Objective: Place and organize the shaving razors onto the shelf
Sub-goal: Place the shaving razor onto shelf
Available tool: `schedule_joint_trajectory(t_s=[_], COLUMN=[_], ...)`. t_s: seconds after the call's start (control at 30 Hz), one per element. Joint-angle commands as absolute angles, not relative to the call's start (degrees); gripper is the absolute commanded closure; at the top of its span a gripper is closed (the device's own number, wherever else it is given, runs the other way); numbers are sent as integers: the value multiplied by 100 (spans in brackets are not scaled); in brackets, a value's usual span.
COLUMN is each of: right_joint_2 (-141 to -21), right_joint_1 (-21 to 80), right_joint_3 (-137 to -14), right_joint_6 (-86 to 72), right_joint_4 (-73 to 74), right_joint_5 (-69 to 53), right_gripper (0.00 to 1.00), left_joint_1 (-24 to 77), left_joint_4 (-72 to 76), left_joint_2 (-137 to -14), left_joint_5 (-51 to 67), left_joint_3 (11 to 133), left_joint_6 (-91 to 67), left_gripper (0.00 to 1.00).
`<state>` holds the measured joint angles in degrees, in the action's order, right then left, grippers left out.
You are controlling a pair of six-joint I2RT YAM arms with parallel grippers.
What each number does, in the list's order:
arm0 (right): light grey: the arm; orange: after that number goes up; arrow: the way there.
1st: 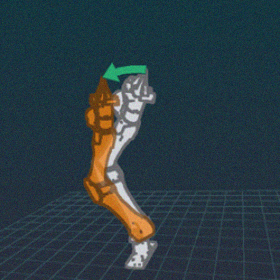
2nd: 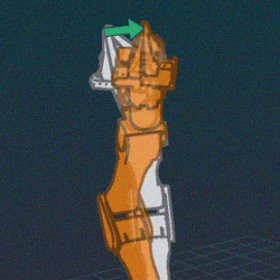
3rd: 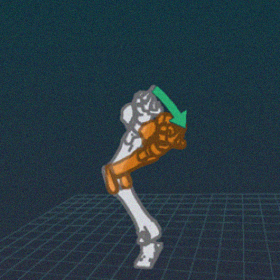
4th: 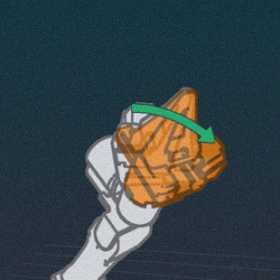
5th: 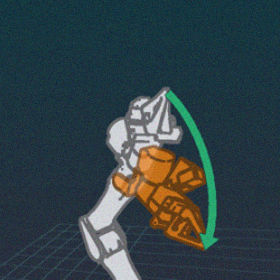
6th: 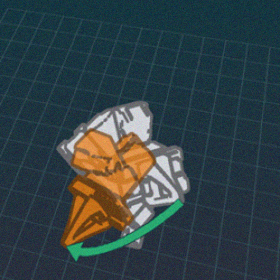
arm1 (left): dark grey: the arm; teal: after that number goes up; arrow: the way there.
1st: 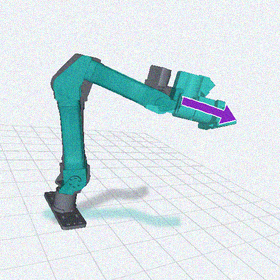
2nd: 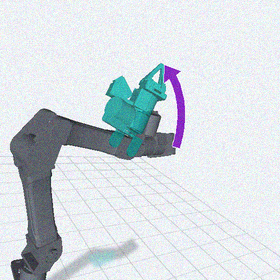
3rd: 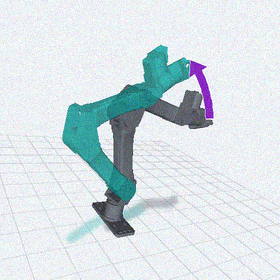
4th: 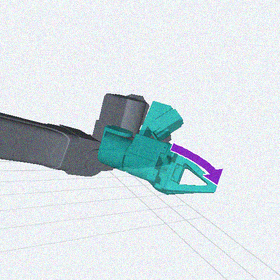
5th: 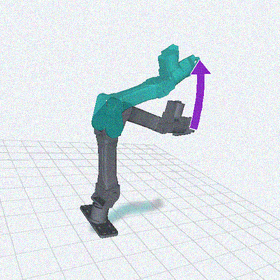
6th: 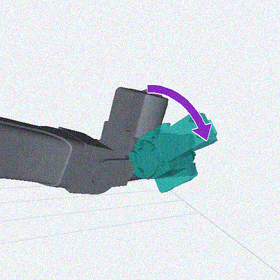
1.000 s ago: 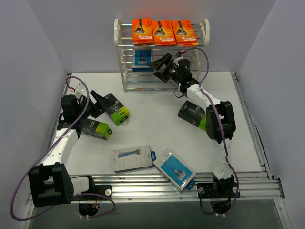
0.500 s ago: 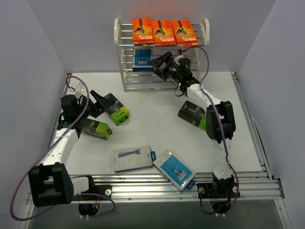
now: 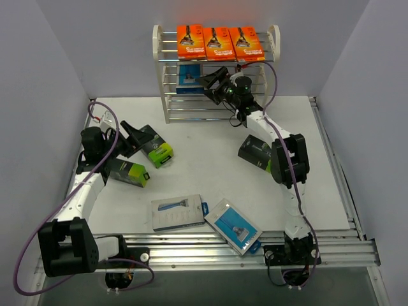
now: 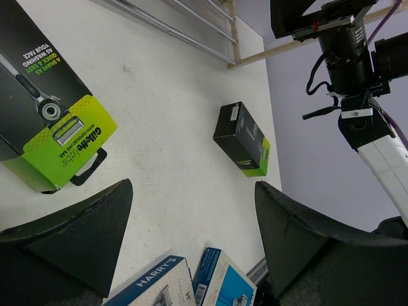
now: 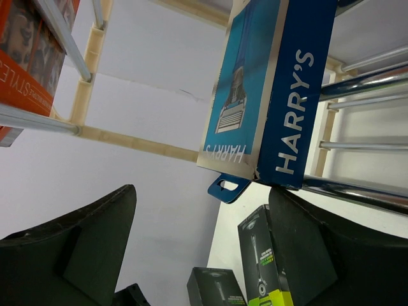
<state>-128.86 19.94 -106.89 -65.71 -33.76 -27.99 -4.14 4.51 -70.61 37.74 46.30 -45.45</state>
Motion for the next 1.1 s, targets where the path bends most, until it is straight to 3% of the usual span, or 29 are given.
schedule_joint_trajectory(t_s=[0.0, 0.4, 1.07], right_joint_2=[-12981, -12543, -10382], right_joint_1=[2057, 2065, 2048], right_joint_3=[-11030, -10548, -7736], right_joint_6=[-6618, -6592, -5960], right_joint_4=[-3762, -4086, -4535], right_joint_5=[-2760, -2821, -3593], right_gripper=[20, 20, 20], left_joint_1=[-448, -492, -633], left_joint_4=[809, 756, 563], left_joint_2=[-7014, -6943, -6864], left_joint_5=[3876, 3823, 3674], left_joint_3=[4614, 4614, 4711], left_joint_6=[-4544, -4483, -4061], left_gripper=[14, 14, 14])
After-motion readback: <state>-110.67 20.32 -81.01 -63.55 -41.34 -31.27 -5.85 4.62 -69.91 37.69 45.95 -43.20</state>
